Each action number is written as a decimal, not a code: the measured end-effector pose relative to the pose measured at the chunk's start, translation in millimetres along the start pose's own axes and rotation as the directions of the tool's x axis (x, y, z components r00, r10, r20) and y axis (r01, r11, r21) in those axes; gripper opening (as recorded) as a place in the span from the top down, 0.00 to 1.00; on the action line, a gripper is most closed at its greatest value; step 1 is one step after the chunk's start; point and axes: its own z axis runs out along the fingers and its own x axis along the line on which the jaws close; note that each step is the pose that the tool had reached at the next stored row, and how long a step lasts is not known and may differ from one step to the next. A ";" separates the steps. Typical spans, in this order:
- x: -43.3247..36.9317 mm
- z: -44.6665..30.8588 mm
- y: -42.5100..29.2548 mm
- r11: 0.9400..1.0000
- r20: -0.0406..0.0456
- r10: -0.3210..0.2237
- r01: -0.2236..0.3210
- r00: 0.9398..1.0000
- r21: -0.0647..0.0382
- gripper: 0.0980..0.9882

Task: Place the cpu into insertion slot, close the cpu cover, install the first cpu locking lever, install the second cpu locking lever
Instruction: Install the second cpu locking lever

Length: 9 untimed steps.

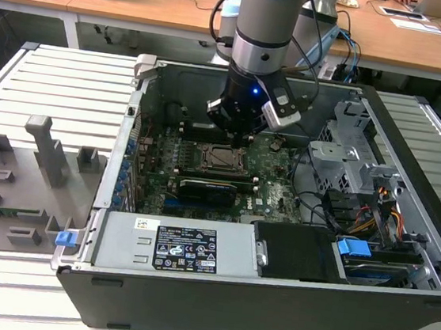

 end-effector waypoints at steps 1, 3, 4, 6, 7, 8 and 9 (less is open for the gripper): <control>0.1 -0.1 -1.3 1.000 0.000 0.000 0.000 1.000 0.000 0.99; 0.1 -0.2 -2.2 1.000 0.000 0.000 0.000 1.000 0.000 0.99; 0.2 -0.2 -2.9 1.000 0.000 0.000 0.000 1.000 0.000 0.99; 0.3 -0.3 -3.9 1.000 0.000 0.000 0.000 1.000 0.000 0.99; 0.3 -0.3 -4.3 1.000 0.000 0.000 0.000 1.000 0.000 0.99; 0.3 -0.4 -4.9 1.000 0.000 0.000 0.000 1.000 0.000 0.99; 0.4 -0.4 -5.3 1.000 0.000 0.000 0.000 1.000 0.000 0.99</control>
